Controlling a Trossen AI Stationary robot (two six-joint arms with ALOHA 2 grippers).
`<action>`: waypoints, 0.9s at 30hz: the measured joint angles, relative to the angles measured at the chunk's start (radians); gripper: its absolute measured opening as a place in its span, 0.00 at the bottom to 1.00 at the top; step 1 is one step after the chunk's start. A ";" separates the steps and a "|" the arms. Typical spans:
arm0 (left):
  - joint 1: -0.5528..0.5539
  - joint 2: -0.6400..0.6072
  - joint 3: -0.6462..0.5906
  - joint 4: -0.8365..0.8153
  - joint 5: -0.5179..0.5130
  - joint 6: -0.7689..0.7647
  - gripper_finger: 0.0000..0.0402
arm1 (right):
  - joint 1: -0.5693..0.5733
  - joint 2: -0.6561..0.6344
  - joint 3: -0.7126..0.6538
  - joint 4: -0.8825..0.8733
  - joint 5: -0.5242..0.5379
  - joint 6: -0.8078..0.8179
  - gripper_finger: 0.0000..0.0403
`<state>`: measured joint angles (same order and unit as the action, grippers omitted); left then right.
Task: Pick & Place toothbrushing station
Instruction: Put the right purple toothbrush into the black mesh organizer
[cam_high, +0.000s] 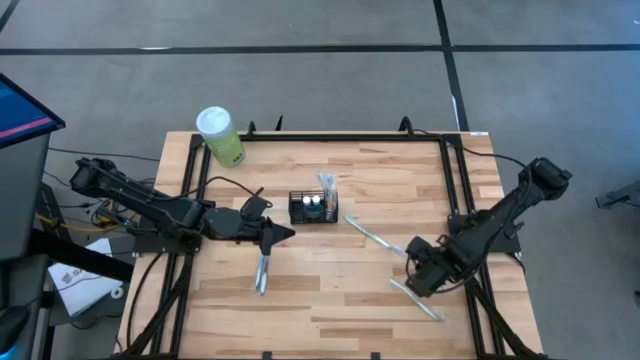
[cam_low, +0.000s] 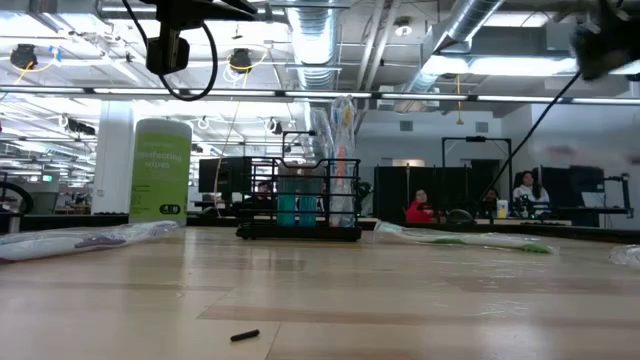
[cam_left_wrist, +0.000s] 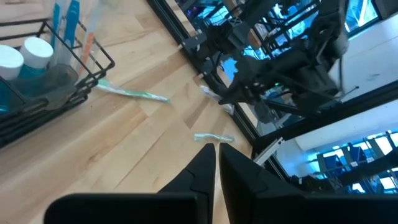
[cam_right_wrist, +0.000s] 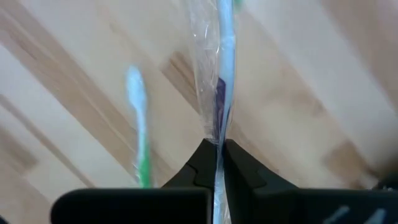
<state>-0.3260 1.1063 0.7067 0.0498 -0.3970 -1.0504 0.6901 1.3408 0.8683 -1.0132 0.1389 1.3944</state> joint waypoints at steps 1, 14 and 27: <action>0.000 0.000 0.000 0.000 -0.006 0.000 0.04 | -0.015 -0.008 0.017 -0.002 0.020 -0.022 0.01; 0.000 0.000 0.000 0.011 -0.022 0.000 0.04 | -0.297 -0.135 0.206 0.126 0.150 -0.341 0.01; -0.009 0.000 0.000 0.021 -0.021 -0.001 0.04 | -0.290 -0.150 0.187 -0.009 0.046 -0.239 0.01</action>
<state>-0.3347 1.1065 0.7067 0.0708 -0.4183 -1.0512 0.3998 1.1912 1.0554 -1.0226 0.1847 1.1554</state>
